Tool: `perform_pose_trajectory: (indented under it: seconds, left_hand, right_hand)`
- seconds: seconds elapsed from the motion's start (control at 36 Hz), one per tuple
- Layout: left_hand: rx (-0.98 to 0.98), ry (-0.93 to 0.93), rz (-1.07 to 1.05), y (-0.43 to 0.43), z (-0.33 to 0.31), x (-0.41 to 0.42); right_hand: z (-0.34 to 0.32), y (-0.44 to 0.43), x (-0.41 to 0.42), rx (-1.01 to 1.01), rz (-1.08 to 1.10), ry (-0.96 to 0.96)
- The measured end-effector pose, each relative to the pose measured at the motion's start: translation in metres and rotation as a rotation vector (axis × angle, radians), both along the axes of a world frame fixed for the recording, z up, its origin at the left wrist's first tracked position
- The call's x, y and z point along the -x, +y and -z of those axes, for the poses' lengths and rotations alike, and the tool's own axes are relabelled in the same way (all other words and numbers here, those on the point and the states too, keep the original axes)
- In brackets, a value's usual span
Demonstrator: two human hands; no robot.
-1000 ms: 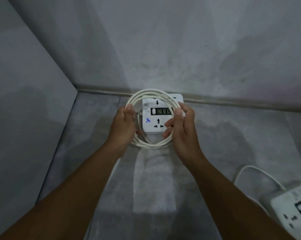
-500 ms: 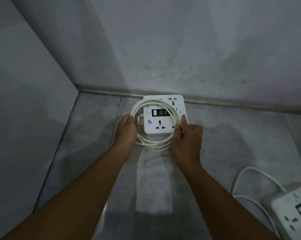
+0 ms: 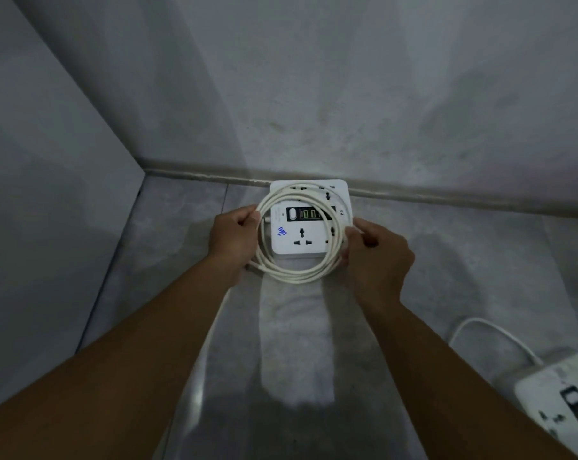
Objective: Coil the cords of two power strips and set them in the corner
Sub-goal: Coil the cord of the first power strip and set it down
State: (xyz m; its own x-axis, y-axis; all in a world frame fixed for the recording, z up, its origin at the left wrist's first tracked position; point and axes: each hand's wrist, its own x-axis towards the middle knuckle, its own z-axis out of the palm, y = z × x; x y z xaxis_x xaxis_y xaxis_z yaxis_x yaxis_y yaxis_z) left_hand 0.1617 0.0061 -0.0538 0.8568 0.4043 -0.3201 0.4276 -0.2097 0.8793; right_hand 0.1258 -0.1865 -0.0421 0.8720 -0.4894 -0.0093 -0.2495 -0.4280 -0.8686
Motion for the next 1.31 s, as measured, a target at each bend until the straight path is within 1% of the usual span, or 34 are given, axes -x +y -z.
perform_pose_trajectory:
  seconds: [0.06, 0.22, 0.31, 0.39, 0.44, 0.47, 0.5, 0.58, 0.61, 0.67, 0.75, 0.81, 0.86, 0.94, 0.97, 1.14, 1.31]
  left_hand:
    - [-0.048, -0.019, 0.004, -0.001, -0.001, 0.001]
    - [-0.114, -0.054, -0.026, -0.004, -0.001, 0.003]
    - [-0.180, -0.096, 0.020, -0.004, -0.001, 0.005]
    - [-0.293, -0.113, 0.067, 0.000, 0.006, 0.001]
    - [-0.307, -0.069, 0.069, 0.003, 0.008, -0.002]
    - [-0.267, -0.042, 0.067, 0.004, 0.005, -0.004]
    - [-0.179, -0.017, 0.049, 0.005, 0.004, -0.006]
    - [0.257, 0.027, -0.122, 0.012, -0.001, -0.006]
    - [0.357, 0.024, -0.172, 0.018, 0.001, -0.004]
    - [0.400, -0.003, -0.216, 0.026, 0.005, 0.006]
    - [0.290, -0.068, -0.225, 0.036, 0.011, 0.027]
    - [0.216, -0.110, -0.183, 0.040, 0.014, 0.041]
    - [0.123, -0.162, -0.085, 0.043, 0.016, 0.056]
    - [-0.061, -0.259, 0.144, 0.042, 0.021, 0.075]
    - [-0.097, -0.278, 0.192, 0.041, 0.022, 0.078]
    - [-0.168, -0.300, 0.264, 0.037, 0.025, 0.076]
    - [-0.197, -0.305, 0.213, 0.038, 0.029, 0.067]
  right_hand:
    - [-0.002, -0.001, -0.004, 0.019, -0.023, 0.029]
    - [-0.007, 0.003, 0.000, 0.243, -0.201, 0.129]
    - [-0.006, 0.009, 0.007, 0.300, -0.290, 0.163]
    - [-0.010, 0.014, 0.017, 0.254, -0.338, 0.160]
    - [-0.010, 0.017, 0.022, 0.203, -0.343, 0.176]
    - [-0.008, 0.018, 0.024, 0.206, -0.351, 0.190]
    - [-0.006, 0.018, 0.026, 0.218, -0.367, 0.200]
    - [-0.001, 0.016, 0.028, 0.223, -0.393, 0.233]
    - [0.001, 0.016, 0.028, 0.214, -0.395, 0.234]
    - [0.003, 0.015, 0.028, 0.208, -0.394, 0.212]
    - [0.004, 0.016, 0.028, 0.207, -0.386, 0.184]
    - [0.006, 0.017, 0.028, 0.214, -0.382, 0.180]
    - [0.006, 0.017, 0.028, 0.223, -0.380, 0.173]
    - [0.008, 0.018, 0.028, 0.222, -0.369, 0.169]
    - [0.008, 0.019, 0.028, 0.221, -0.364, 0.170]
    - [0.010, 0.020, 0.028, 0.201, -0.340, 0.157]
    - [0.010, 0.020, 0.027, 0.223, -0.357, 0.181]
